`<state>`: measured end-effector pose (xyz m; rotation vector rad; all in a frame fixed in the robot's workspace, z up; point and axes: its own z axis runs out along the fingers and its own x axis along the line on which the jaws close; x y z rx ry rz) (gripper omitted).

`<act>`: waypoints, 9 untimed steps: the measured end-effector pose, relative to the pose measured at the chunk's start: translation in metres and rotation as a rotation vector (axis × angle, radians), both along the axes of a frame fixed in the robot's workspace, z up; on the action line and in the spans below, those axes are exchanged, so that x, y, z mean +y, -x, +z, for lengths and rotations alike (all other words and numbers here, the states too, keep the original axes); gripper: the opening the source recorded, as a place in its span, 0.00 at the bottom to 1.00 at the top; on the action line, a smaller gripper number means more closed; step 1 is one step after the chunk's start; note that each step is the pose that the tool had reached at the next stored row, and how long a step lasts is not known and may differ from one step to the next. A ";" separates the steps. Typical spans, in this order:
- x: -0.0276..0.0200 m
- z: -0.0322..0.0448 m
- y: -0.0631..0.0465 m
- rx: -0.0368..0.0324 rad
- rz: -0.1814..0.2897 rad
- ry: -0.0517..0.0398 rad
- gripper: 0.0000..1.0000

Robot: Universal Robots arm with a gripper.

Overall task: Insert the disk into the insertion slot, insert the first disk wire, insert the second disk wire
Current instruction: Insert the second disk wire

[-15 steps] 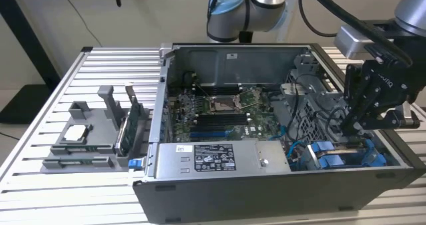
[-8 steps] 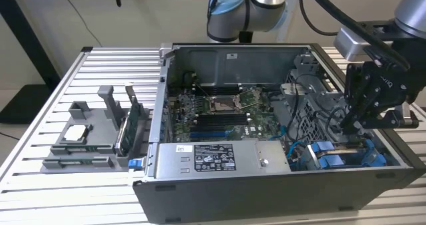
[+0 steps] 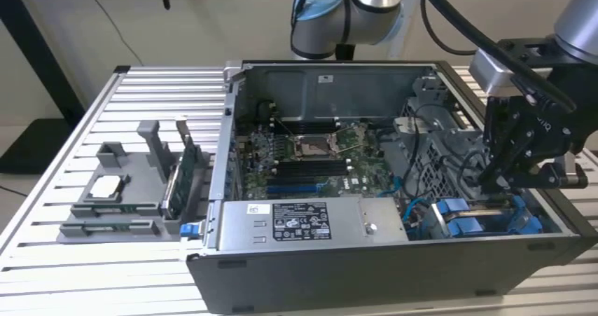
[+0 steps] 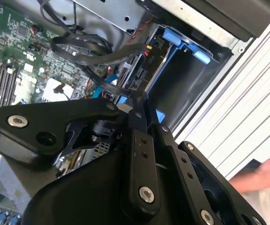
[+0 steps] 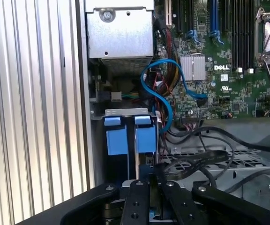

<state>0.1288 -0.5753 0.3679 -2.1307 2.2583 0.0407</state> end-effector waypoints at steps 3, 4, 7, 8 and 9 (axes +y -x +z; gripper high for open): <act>-0.0008 -0.0034 0.000 0.0000 0.000 -0.0034 0.16; -0.0008 -0.0045 0.000 0.0000 0.000 -0.0048 0.16; -0.0008 -0.0072 0.000 0.0000 0.000 -0.0082 0.16; -0.0008 -0.0080 -0.001 0.0000 0.000 -0.0092 0.16; -0.0008 -0.0086 -0.001 0.0000 0.000 -0.0099 0.16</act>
